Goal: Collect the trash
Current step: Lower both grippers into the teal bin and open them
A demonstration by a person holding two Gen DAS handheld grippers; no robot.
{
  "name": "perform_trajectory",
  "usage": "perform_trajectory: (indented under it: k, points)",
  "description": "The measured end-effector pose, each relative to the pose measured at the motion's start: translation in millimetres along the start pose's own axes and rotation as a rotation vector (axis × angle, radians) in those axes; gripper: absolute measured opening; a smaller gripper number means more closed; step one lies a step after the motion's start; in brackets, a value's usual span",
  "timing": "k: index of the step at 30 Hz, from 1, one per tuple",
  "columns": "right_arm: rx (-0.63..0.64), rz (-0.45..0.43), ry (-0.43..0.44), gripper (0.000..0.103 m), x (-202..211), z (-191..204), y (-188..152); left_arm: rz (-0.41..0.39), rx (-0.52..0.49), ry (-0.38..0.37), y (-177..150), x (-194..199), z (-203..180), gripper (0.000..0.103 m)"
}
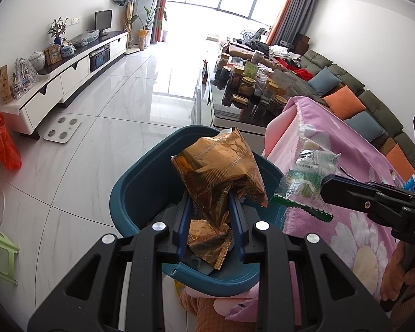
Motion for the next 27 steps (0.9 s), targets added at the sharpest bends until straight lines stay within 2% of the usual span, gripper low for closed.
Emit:
perform_trajectory:
  k: [27]
  points:
    - [0.019, 0.068, -0.028, 0.006, -34.0, 6.6, 1.6, 0.057, 0.047, 0.039, -11.4, -32.0, 23.9, 0.027]
Point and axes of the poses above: each gripper's, at about its wrist camera, not at the fingertips, and x roughly against the way its jaws point, z to its left, y to its top, the point moved 9 cm from there along -x, roughly the way its jaws point, and after that the axes turned 9 degrees about -y, right-handed, at the moved point
